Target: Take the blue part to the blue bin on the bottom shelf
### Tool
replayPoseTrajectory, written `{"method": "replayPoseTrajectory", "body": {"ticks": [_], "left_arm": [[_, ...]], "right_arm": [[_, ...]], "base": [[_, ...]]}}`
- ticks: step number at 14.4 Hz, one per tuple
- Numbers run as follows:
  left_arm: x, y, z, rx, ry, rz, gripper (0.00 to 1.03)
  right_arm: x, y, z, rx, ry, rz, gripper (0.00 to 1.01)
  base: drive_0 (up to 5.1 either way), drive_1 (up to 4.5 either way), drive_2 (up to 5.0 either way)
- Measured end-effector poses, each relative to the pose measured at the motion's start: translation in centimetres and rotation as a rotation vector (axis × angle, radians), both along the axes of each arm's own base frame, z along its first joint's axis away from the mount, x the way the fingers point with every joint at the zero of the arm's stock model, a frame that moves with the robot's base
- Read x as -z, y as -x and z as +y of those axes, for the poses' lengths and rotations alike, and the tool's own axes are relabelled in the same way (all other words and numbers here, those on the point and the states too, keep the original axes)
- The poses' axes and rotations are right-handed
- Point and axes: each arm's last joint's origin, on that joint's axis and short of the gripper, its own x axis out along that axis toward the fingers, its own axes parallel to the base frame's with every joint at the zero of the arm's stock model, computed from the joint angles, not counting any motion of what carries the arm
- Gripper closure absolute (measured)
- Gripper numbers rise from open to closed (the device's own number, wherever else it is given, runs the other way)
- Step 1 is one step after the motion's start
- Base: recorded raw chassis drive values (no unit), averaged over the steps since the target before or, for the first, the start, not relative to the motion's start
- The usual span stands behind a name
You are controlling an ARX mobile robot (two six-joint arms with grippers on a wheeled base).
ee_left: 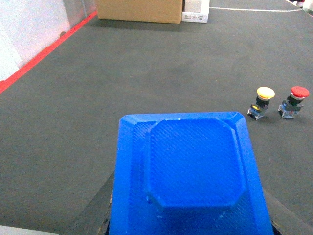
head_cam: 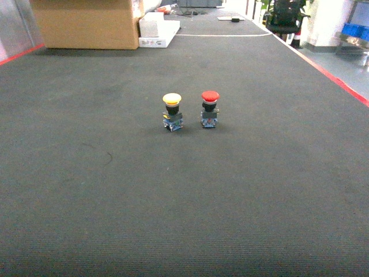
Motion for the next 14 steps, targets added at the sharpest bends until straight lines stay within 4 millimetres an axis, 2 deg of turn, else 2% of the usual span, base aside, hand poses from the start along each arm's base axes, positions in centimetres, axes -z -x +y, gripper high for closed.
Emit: {"method": "replayPoseTrajectory", "body": {"ticks": [4, 6, 8, 14], "left_arm": [[-0.02, 0.02, 0.01, -0.001, -0.001, -0.002, 0.59], [0.06, -0.05, 0.0, -0.001, -0.002, 0.006, 0.59], [-0.18, 0.15, 0.03, -0.001, 0.002, -0.017, 0.59], [-0.06, 0.07, 0.06, -0.008, -0.002, -0.006, 0.59]], "right_arm": [[0.0, 0.0, 0.0, 0.0, 0.0, 0.0, 0.03], [-0.01, 0.0, 0.0, 0.0, 0.0, -0.001, 0.03], [-0.06, 0.0, 0.0, 0.0, 0.0, -0.006, 0.03], [0.0, 0.0, 0.0, 0.0, 0.0, 0.0, 0.03]], "base": [[0.0, 0.0, 0.0], [0.0, -4.2, 4.2], [0.0, 0.0, 0.0], [-1.7, -1.66, -1.7]]}}
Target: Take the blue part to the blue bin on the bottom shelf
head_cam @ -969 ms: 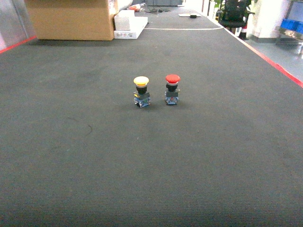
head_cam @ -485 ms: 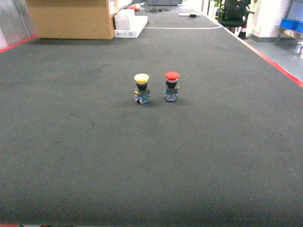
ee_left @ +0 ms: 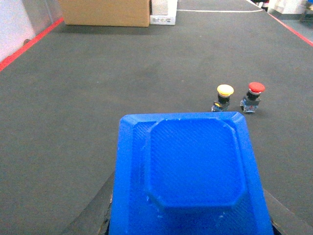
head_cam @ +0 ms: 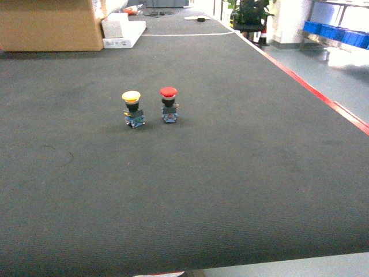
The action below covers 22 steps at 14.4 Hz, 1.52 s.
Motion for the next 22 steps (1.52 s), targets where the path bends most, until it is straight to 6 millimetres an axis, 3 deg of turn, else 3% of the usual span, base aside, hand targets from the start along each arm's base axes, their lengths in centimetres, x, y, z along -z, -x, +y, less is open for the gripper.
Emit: {"method": "replayPoseTrajectory", "body": {"ticks": [22], "left_arm": [[0.01, 0.0, -0.01, 0.001, 0.0, 0.001, 0.59]], "right_arm": [[0.0, 0.0, 0.0, 0.0, 0.0, 0.0, 0.03]], "base": [[-1.6, -1.62, -1.6]]}}
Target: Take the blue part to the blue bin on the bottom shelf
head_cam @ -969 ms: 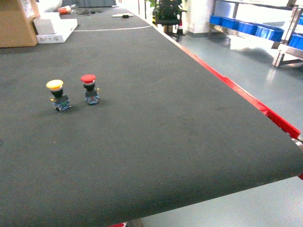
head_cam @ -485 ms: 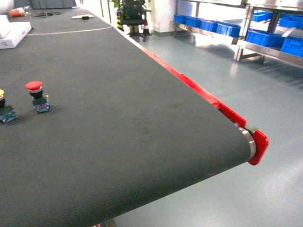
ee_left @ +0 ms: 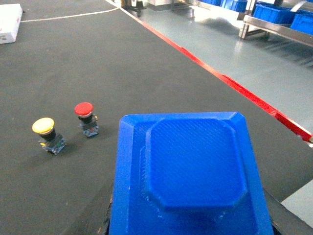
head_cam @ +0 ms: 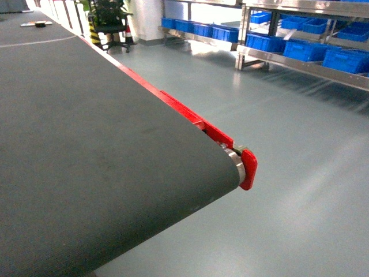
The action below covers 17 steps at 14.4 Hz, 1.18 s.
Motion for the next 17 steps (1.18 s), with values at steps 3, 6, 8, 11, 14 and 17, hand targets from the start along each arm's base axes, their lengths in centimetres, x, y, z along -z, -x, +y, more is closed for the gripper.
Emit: {"method": "replayPoseTrajectory", "body": {"ticks": [3, 6, 8, 11, 14, 17], "left_arm": [[0.0, 0.0, 0.0, 0.0, 0.0, 0.0, 0.6], [0.0, 0.0, 0.0, 0.0, 0.0, 0.0, 0.6], [0.0, 0.0, 0.0, 0.0, 0.0, 0.0, 0.6], [0.0, 0.0, 0.0, 0.0, 0.0, 0.0, 0.6], [0.0, 0.0, 0.0, 0.0, 0.0, 0.0, 0.6], [0.0, 0.01, 0.0, 0.0, 0.0, 0.0, 0.6]], "right_arm": [[0.0, 0.0, 0.0, 0.0, 0.0, 0.0, 0.03], [0.0, 0.0, 0.0, 0.0, 0.0, 0.0, 0.03], [0.0, 0.0, 0.0, 0.0, 0.0, 0.0, 0.03], [0.0, 0.0, 0.0, 0.0, 0.0, 0.0, 0.03], [0.0, 0.0, 0.0, 0.0, 0.0, 0.0, 0.03], [0.0, 0.0, 0.0, 0.0, 0.0, 0.0, 0.03]], "base": [[-1.7, -1.69, -1.7], [-1.6, -1.57, -1.6], [-1.7, -1.67, -1.7], [-1.6, -1.63, -1.6], [-1.6, -1.55, -1.6], [-1.7, -1.7, -1.7]]}}
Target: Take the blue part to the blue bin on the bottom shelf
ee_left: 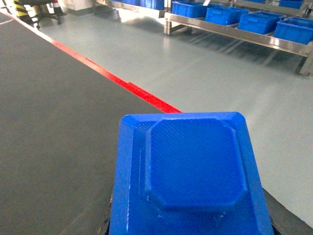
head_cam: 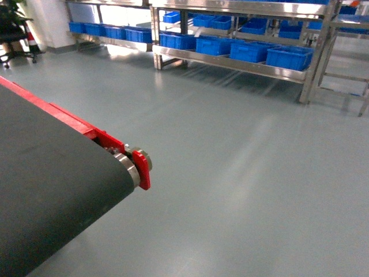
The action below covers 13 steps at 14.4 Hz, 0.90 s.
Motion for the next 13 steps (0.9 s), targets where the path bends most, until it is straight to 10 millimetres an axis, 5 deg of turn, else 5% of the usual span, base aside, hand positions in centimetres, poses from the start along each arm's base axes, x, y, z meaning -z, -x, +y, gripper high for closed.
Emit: {"method": "replayPoseTrajectory", "body": {"ticks": [13], "left_arm": [[0.0, 0.0, 0.0, 0.0, 0.0, 0.0, 0.6]], "right_arm": [[0.0, 0.0, 0.0, 0.0, 0.0, 0.0, 0.03]], "base": [[-1.6, -1.64, -1.6]]}}
